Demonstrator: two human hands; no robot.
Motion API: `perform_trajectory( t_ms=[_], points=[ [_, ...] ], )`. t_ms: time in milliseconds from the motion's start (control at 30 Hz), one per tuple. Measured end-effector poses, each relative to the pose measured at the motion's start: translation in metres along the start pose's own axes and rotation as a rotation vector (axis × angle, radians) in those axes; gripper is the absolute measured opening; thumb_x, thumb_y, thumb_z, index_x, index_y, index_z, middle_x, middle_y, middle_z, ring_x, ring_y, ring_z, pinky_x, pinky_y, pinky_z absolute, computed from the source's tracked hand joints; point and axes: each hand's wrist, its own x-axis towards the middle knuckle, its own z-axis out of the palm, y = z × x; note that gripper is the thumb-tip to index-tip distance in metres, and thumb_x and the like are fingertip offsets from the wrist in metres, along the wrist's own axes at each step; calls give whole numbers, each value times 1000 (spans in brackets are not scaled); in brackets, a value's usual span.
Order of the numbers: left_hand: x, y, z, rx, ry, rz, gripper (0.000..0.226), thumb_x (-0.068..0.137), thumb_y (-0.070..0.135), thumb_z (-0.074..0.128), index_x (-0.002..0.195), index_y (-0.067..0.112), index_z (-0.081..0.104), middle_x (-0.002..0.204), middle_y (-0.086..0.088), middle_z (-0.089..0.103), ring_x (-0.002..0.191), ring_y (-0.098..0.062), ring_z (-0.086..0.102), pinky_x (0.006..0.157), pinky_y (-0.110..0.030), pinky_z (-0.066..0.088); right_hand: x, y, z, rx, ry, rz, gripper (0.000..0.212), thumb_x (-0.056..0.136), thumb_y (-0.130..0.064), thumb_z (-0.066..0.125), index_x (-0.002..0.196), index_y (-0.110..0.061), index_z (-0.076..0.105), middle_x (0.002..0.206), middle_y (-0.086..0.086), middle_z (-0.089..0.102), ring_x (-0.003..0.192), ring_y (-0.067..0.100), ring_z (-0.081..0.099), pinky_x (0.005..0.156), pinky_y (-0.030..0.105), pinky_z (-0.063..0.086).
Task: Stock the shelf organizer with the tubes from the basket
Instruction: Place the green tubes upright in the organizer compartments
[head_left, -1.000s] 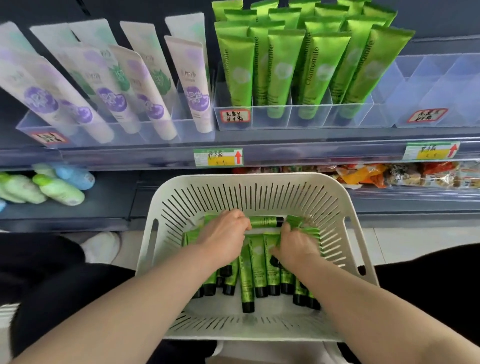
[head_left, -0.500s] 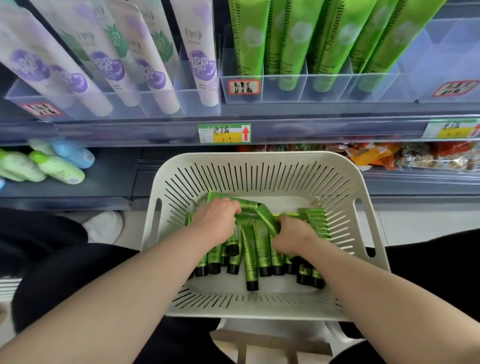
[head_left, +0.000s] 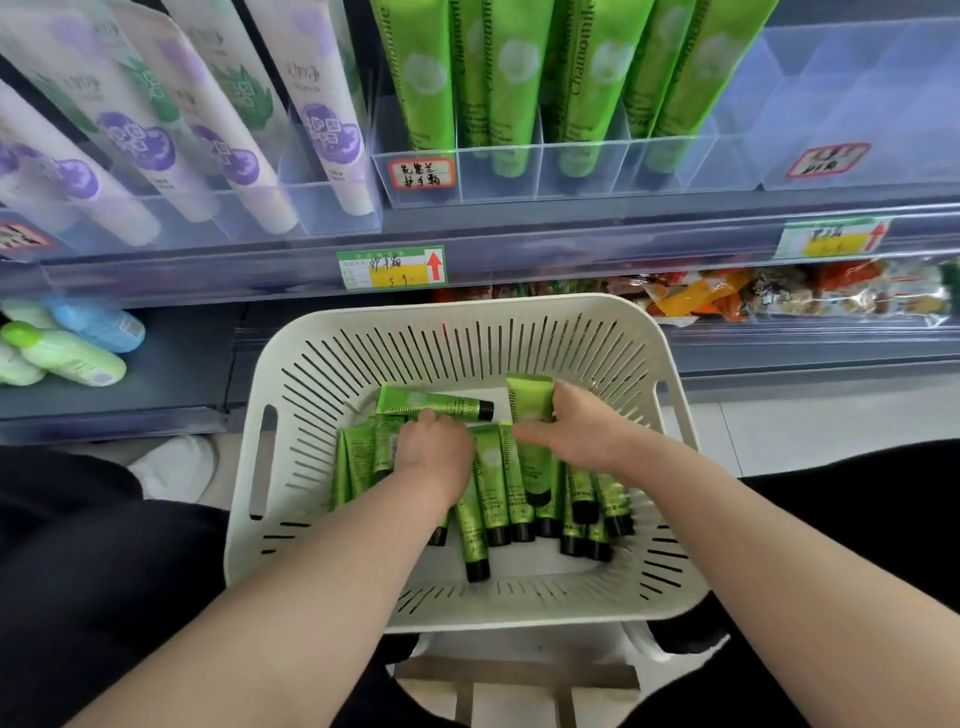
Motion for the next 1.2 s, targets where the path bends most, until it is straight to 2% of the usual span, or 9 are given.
perform_trajectory(
  t_ms=[167,300,400,533,700,900,1000,1067,1200],
  points=[
    [-2,-6,-10,-390,-56,-42,34,86,18,63,119,17,55,102,-2,63,92,-20,60,66,-32,52,-8,-6,-13,-74,148,-56,33,96,-37,52,121,-16,48,78,-4,54,53,11,50,45,22,36],
    [-13,0,-19,-647,-111,-34,38,87,7,52,123,16,53,101,3,60,85,-16,61,60,-26,46,-17,-11,-19,-212,259,-131,45,96,-33,52,136,-13,44,111,5,57,87,20,58,70,26,42],
    [-19,3,-15,-585,-91,-22,53,84,5,48,135,16,42,101,-2,62,85,-20,64,52,-27,45,-26,-14,-22,-220,301,-172,45,94,-29,54,136,-16,43,100,2,58,79,19,57,65,27,41],
    [-16,0,-9,-431,12,-14,44,90,9,45,134,19,47,112,-6,62,100,-25,58,73,-37,55,-29,-15,-25,-284,310,-208,35,93,-29,56,126,-22,49,85,-4,58,63,12,54,52,26,40],
    [-11,4,-4,-186,-82,70,62,96,12,39,152,30,22,146,-7,43,133,-32,34,86,-43,49,-21,-10,-19,-321,277,-217,26,94,-27,54,120,-23,52,90,-5,59,64,9,53,49,24,36],
    [0,2,-8,-206,-105,39,37,99,44,44,124,20,54,112,-6,63,105,-23,57,67,-32,50,-19,2,-13,-350,250,-201,27,95,-29,54,121,-24,52,95,-7,57,74,12,52,61,26,39],
    [-3,1,-7,-269,-105,-10,21,94,25,55,111,15,62,98,-1,64,88,-19,62,59,-28,46,-18,5,-11,-354,233,-194,26,95,-29,54,120,-24,52,99,-7,58,76,12,51,64,26,41],
    [-7,0,-2,-323,-47,-57,29,88,6,55,116,14,55,97,-3,64,85,-20,60,56,-29,46,-18,5,-9,-349,225,-198,22,95,-28,54,116,-24,53,91,-9,55,68,9,50,56,25,38],
    [-4,1,-2,-186,27,5,52,88,1,49,135,21,42,120,-7,58,115,-26,47,71,-34,49,-20,4,-4,-351,214,-206,19,95,-28,53,114,-25,53,78,-10,53,61,5,49,47,23,32]
  ],
)
